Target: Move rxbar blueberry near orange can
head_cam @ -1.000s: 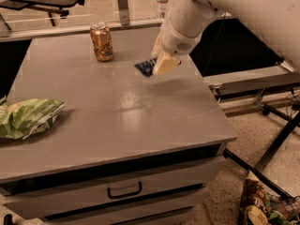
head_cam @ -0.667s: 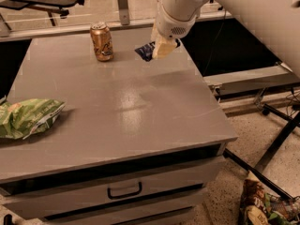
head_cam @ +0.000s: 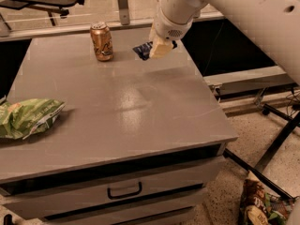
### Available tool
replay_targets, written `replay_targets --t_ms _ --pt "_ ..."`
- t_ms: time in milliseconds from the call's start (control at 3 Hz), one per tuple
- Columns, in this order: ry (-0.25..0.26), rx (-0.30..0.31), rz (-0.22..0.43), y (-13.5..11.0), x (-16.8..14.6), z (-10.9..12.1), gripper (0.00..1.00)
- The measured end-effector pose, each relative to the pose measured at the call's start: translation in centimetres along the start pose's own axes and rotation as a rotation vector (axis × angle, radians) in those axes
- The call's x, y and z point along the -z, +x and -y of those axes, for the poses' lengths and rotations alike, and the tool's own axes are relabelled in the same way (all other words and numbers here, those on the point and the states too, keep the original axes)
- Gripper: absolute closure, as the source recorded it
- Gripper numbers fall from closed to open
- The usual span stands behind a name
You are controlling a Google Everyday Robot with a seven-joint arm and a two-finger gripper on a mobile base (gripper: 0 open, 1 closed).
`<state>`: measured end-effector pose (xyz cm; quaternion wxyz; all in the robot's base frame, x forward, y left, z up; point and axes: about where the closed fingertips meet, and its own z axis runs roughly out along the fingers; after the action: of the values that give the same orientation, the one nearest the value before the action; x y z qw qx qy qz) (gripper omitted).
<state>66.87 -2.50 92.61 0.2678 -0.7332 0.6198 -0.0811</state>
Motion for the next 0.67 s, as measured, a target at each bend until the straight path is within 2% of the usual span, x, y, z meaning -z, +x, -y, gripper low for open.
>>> replay_targets --t_ms 333,667 --pt "0.053 -0.062 0.059 -1.9 -3.7 3.7 1.0" --pt "0.082 -0.122 0.109 -4.0 -6.3 6.3 1.0"
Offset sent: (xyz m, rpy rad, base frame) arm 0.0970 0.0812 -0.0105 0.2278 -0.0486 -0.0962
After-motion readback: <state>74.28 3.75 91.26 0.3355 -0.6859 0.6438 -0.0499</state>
